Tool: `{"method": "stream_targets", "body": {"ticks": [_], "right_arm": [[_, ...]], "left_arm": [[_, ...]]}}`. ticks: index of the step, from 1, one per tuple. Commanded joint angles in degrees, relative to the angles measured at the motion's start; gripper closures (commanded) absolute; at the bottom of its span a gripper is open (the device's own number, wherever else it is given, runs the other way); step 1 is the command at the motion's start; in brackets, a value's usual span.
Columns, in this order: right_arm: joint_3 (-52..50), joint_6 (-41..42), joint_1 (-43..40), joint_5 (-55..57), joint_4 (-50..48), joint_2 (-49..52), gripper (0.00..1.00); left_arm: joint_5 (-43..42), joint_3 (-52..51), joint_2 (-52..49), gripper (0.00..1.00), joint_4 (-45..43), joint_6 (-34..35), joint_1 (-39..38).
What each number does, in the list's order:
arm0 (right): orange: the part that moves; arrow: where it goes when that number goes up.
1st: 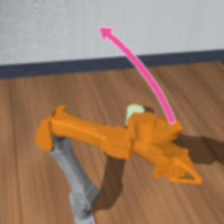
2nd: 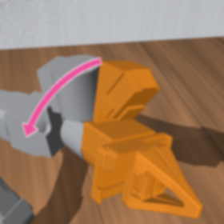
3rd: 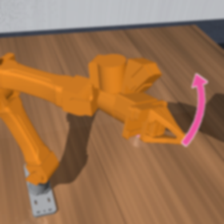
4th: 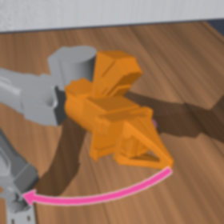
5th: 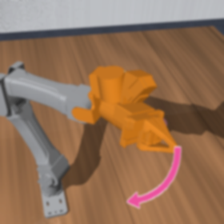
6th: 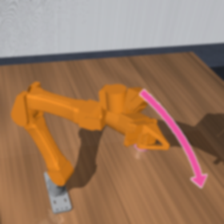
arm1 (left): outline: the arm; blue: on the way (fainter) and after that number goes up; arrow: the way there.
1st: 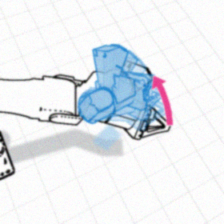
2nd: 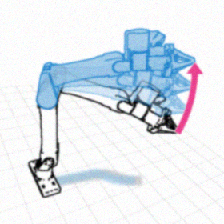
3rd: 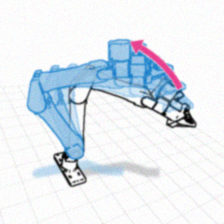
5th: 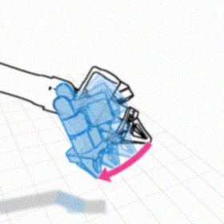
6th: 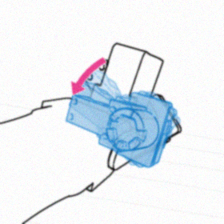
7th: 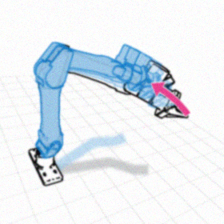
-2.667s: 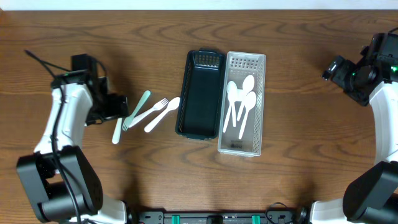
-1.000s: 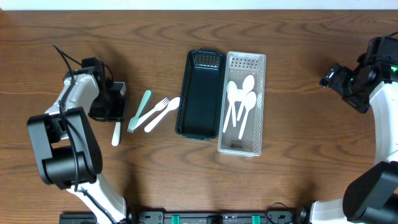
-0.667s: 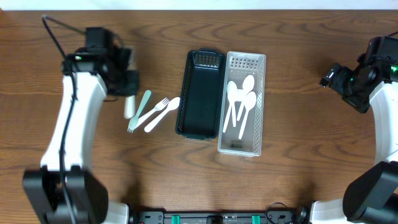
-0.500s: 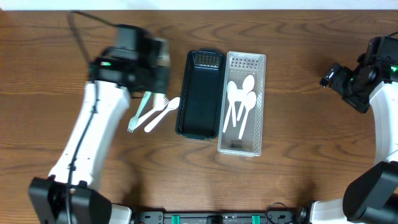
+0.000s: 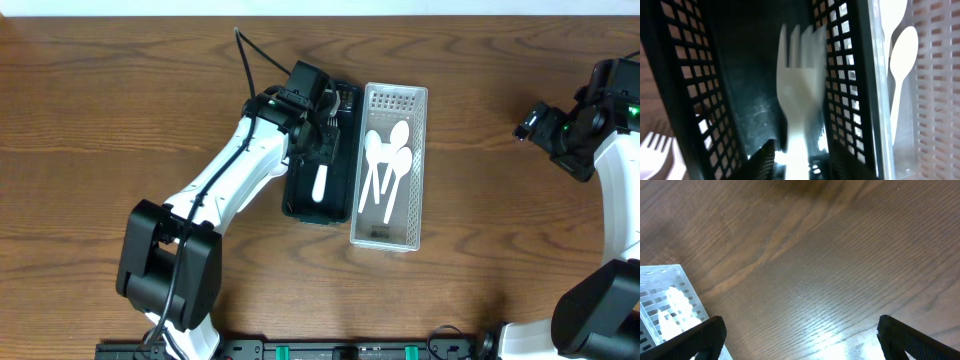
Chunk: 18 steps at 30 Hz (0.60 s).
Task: Pack container
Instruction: 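Carry the white fork into the black basket and release, then grasp the mint-green fork with the left gripper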
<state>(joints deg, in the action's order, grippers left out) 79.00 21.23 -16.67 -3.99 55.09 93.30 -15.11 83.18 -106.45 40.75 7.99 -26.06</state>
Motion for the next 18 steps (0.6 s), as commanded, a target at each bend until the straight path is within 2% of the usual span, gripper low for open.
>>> {"method": "stream_targets", "body": {"ticks": [1, 5, 7, 9, 11, 14, 18], "right_arm": [[-0.1, -0.7, -0.2, 0.7, 0.0, 0.1, 0.01], [-0.1, -0.7, -0.2, 0.7, 0.1, 0.0, 0.01], [-0.1, -0.7, -0.2, 0.7, 0.0, 0.0, 0.01], [-0.1, -0.7, -0.2, 0.7, 0.0, 0.1, 0.01], [-0.1, -0.7, -0.2, 0.7, 0.0, 0.0, 0.01], [-0.1, -0.7, -0.2, 0.7, 0.0, 0.0, 0.01], [-0.1, -0.7, -0.2, 0.7, 0.0, 0.0, 0.01]], "left_arm": [[-0.3, 1.6, 3.0, 0.44, 0.2, 0.9, 0.5], [0.5, 2.2, 8.3, 0.38, 2.6, -1.4, 2.4], [5.7, 2.2, 10.4, 0.32, 5.2, -3.3, 4.0], [13.6, 2.1, 11.3, 0.3, 8.6, -6.7, 6.2], [17.3, 2.1, 11.0, 0.3, 11.4, -11.6, 8.5], [17.7, 2.1, 9.2, 0.3, 14.3, -18.0, 13.2], [17.4, 2.1, 5.4, 0.3, 14.5, -18.3, 19.2]]}}
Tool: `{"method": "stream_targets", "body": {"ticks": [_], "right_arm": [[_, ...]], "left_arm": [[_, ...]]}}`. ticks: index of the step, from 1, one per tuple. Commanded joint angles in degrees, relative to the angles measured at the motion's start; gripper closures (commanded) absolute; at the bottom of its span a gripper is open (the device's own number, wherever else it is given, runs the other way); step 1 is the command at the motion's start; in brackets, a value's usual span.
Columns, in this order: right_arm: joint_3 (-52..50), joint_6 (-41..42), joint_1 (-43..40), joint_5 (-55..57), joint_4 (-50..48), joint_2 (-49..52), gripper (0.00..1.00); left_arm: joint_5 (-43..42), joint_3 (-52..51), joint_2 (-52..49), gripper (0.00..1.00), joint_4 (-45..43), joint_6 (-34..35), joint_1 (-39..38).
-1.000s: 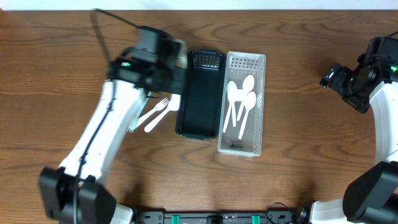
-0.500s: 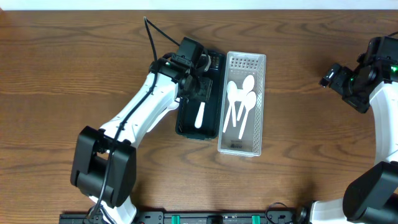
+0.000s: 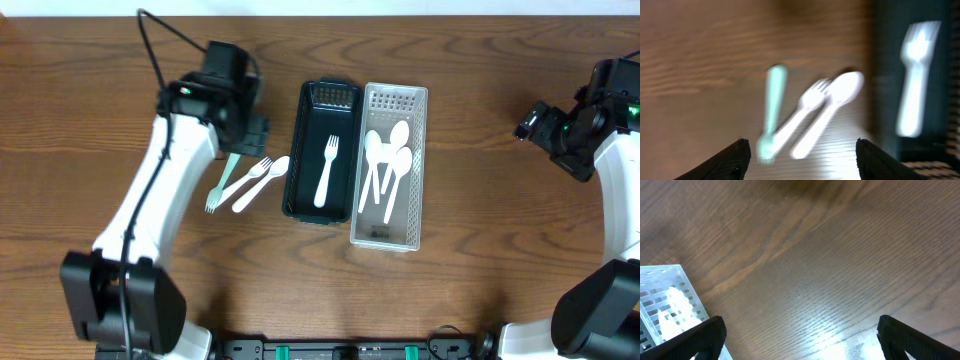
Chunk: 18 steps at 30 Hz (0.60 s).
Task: Pack container
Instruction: 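Grasp the mint-green fork with the left gripper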
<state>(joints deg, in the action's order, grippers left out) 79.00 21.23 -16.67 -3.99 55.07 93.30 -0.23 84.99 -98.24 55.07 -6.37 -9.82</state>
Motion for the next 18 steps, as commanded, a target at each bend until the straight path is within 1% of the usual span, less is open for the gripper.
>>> {"method": "stream_targets", "body": {"ticks": [1, 3, 4, 7, 11, 18], "right_arm": [[-0.1, -0.7, -0.2, 0.7, 0.0, 0.0, 0.01], [-0.1, -0.7, -0.2, 0.8, 0.0, 0.1, 0.01], [-0.1, -0.7, -0.2, 0.8, 0.0, 0.0, 0.01], [-0.1, -0.7, -0.2, 0.8, 0.0, 0.0, 0.01], [-0.1, -0.7, -0.2, 0.8, 0.1, 0.0, 0.01], [-0.1, -0.7, -0.2, 0.8, 0.0, 0.0, 0.01]], "left_arm": [[2.2, 0.3, -4.0, 0.3, 0.0, -4.0, 4.3], [2.1, 0.3, -6.4, 0.31, -0.2, -4.8, 6.4], [1.6, 0.3, -7.5, 0.33, -0.2, -5.6, 7.2], [-3.4, 0.3, -11.7, 0.37, -0.2, -9.8, 9.1], [-3.5, 0.3, -15.9, 0.38, 0.1, -10.1, 9.8], [-3.7, 0.2, -20.0, 0.39, 0.2, -13.6, 9.7]]}}
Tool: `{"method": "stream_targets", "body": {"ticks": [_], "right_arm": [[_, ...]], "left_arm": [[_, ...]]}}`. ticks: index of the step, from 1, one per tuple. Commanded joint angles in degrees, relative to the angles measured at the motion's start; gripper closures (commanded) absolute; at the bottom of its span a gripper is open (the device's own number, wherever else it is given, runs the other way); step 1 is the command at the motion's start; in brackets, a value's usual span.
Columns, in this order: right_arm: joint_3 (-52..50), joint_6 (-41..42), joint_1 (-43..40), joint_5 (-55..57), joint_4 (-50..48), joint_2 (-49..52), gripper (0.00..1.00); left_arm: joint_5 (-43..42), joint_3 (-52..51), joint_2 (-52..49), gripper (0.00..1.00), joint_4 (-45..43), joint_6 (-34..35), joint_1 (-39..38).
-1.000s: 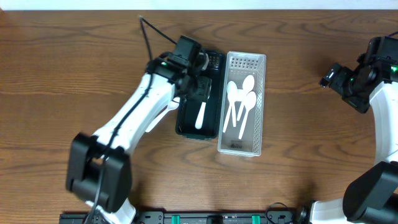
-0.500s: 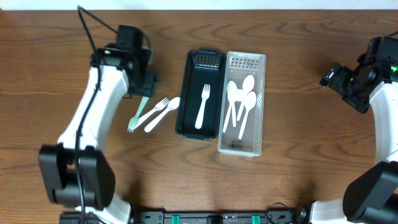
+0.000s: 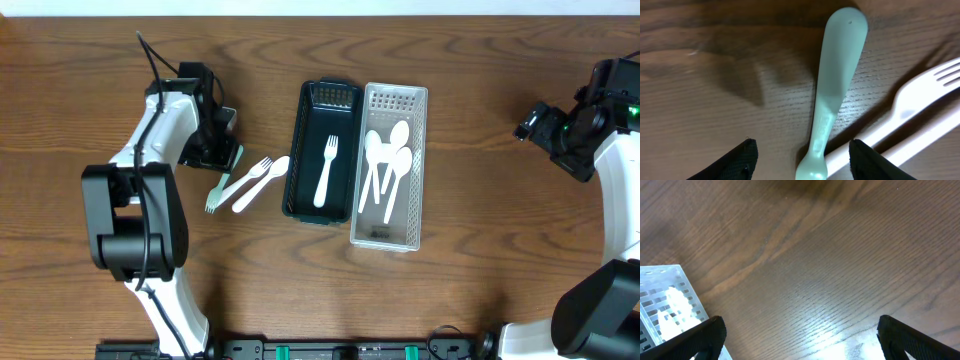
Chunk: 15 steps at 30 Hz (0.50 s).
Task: Pack container
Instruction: 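Grasp the mint-green fork with the left gripper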
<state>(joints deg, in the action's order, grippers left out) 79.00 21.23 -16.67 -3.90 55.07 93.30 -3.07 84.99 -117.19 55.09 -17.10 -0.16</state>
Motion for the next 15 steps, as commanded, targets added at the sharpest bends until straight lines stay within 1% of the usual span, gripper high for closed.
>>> {"method": "stream_targets", "body": {"ticks": [1, 11, 13, 15], "right_arm": [[-0.1, -0.7, -0.2, 0.7, 0.0, 0.1, 0.01], [-0.1, -0.7, -0.2, 0.7, 0.0, 0.0, 0.01], [-0.1, -0.7, -0.2, 0.7, 0.0, 0.0, 0.01], [-0.1, -0.7, -0.2, 0.7, 0.0, 0.0, 0.01]], "left_arm": [[-0.8, 0.2, -1.4, 0.39, 0.2, -2.8, 0.1], [-0.8, -0.7, -5.0, 0.42, -0.5, -2.8, 0.1], [-0.8, -0.7, -5.6, 0.46, -0.6, -2.8, 0.1], [-0.8, -0.7, -6.1, 0.56, -0.7, -2.8, 0.1]]}}
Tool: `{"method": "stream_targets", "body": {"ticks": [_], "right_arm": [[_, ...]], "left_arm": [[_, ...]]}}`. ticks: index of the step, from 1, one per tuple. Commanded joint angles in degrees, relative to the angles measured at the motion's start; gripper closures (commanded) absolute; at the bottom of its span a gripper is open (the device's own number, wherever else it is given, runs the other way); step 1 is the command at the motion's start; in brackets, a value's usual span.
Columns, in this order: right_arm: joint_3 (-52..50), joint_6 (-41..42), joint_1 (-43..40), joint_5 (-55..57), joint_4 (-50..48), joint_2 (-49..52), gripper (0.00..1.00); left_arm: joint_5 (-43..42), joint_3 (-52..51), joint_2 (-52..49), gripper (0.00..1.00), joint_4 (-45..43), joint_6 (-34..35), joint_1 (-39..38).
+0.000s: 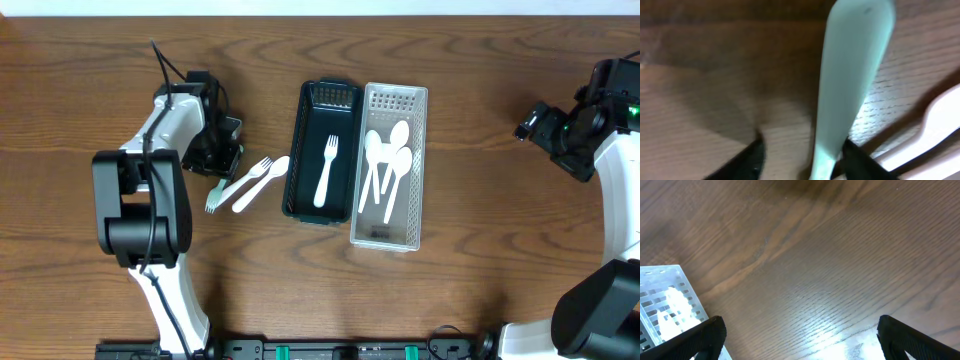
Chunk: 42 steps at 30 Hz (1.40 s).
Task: Pack container
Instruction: 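Grasp the mint-green fork with the left gripper, then place the mint-green fork into the black basket with the left gripper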
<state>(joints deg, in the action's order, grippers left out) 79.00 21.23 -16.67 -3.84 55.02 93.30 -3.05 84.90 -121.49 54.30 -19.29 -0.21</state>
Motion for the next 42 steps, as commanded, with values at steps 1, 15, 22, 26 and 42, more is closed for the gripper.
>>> {"method": "stream_targets", "body": {"ticks": [1, 15, 22, 26, 42], "right_arm": [[-0.1, -0.7, -0.2, 0.6, 0.0, 0.1, 0.01], [-0.1, -0.7, -0.2, 0.6, -0.1, 0.0, 0.01], [-0.1, -0.7, -0.2, 0.6, -0.1, 0.0, 0.01], [-0.1, -0.7, -0.2, 0.6, -0.2, 0.0, 0.01], [-0.1, -0.7, -0.2, 0.6, -0.1, 0.0, 0.01]], "left_arm": [[-0.8, -0.6, -2.2, 0.61, 0.0, -0.6, 0.1], [2.6, -0.2, -3.1, 0.94, 1.4, 1.2, -1.8], [2.6, 5.7, 1.7, 0.94, 7.5, 2.7, -1.9], [2.4, 9.7, 7.5, 0.94, 10.8, 4.6, -2.3], [-9.6, 11.5, 16.5, 0.94, 0.5, 18.3, -26.2]]}}
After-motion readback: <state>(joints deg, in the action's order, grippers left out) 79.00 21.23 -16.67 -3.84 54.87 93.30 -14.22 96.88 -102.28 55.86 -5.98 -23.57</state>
